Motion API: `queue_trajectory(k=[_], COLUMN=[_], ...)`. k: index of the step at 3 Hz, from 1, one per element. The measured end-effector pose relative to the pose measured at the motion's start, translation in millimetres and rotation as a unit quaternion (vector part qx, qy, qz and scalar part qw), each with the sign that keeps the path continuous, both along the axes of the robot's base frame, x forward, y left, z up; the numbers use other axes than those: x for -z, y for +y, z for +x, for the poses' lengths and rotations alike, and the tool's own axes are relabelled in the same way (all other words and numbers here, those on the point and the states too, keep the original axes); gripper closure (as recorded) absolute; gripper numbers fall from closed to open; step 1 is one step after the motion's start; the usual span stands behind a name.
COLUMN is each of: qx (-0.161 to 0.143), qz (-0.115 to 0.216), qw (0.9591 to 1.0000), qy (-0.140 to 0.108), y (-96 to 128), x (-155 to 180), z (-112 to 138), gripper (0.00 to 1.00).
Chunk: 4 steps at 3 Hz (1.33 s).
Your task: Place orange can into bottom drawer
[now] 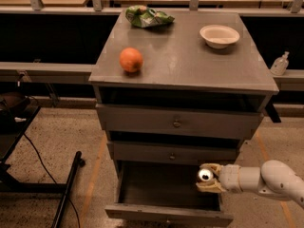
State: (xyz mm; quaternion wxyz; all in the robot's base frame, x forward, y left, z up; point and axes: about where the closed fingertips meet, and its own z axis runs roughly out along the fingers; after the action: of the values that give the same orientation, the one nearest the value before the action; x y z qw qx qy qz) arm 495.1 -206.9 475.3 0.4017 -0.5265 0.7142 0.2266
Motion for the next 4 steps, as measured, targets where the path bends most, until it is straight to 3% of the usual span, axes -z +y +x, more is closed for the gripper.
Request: queue_trajectory(k=[1, 2, 3, 4], qx=[-0.008, -0.005, 0.000, 0.020], qz=[0.005, 0.020, 0.039, 0.055], qw=[0.9986, 0.9937, 0.9912, 0.9914], qy=[0.053, 0.110, 0.127, 0.117], y=[-0.4, -5.1, -3.0, -5.1], x=[44.3, 134.2, 179.3, 197.0], z=[-5.2, -19.0, -24.6, -11.2], gripper=[1.00, 1.00, 1.00, 1.00])
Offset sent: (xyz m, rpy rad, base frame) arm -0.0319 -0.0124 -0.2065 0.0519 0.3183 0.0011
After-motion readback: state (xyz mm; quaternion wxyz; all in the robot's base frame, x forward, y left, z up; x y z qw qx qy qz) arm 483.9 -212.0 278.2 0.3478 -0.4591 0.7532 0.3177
